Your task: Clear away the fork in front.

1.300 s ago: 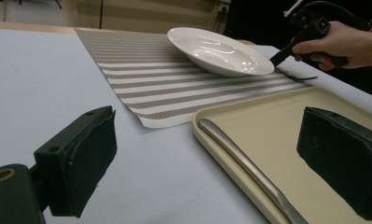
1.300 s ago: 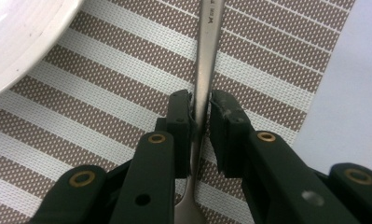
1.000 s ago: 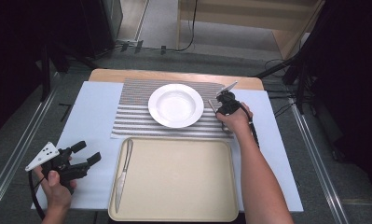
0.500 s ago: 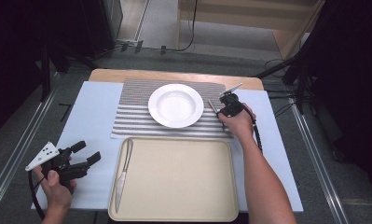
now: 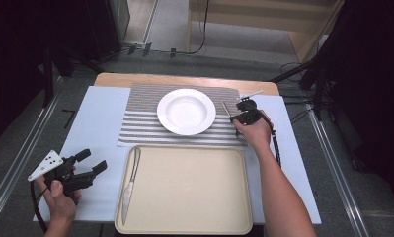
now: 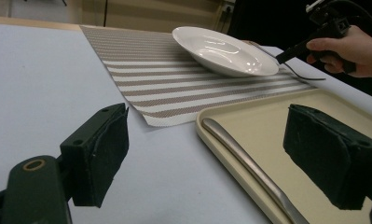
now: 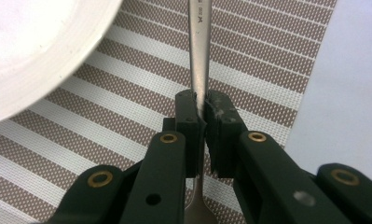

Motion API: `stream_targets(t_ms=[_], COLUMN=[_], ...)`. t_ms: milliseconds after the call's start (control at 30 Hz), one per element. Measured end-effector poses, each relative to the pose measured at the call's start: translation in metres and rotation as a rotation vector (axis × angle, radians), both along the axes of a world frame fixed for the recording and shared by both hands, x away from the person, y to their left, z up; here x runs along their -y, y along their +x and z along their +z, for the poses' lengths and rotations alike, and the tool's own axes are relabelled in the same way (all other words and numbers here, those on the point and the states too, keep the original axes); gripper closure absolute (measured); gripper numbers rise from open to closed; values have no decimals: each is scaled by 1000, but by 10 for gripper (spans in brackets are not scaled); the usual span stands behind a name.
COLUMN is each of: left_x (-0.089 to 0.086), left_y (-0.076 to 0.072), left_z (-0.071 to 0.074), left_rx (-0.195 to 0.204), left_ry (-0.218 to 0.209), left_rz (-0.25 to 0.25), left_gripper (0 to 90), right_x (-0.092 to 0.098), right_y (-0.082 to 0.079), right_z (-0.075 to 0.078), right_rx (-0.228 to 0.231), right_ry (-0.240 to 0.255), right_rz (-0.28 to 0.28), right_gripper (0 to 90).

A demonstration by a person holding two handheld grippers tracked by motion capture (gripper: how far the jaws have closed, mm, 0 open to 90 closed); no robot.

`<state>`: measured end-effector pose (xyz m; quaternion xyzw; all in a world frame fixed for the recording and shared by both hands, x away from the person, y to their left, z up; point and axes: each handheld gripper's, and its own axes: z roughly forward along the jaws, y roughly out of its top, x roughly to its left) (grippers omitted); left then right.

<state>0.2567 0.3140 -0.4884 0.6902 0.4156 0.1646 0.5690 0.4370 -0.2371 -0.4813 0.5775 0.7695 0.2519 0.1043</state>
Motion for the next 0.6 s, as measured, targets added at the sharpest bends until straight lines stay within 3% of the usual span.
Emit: stream_targets(t_ms=[433,600], left_x=[4,11], left_y=[1,5], left_z=[3,8], left_rx=[6,6], left_ry=[11,-11], left_rz=[1,-11], left_gripper=[130,130], right_x=[11,16], right_y=[-18,-27], right_z=[-3,-3], right_rx=[123,180], right_ry=[66,112], right_rz=[2,4], right_gripper=[825,825])
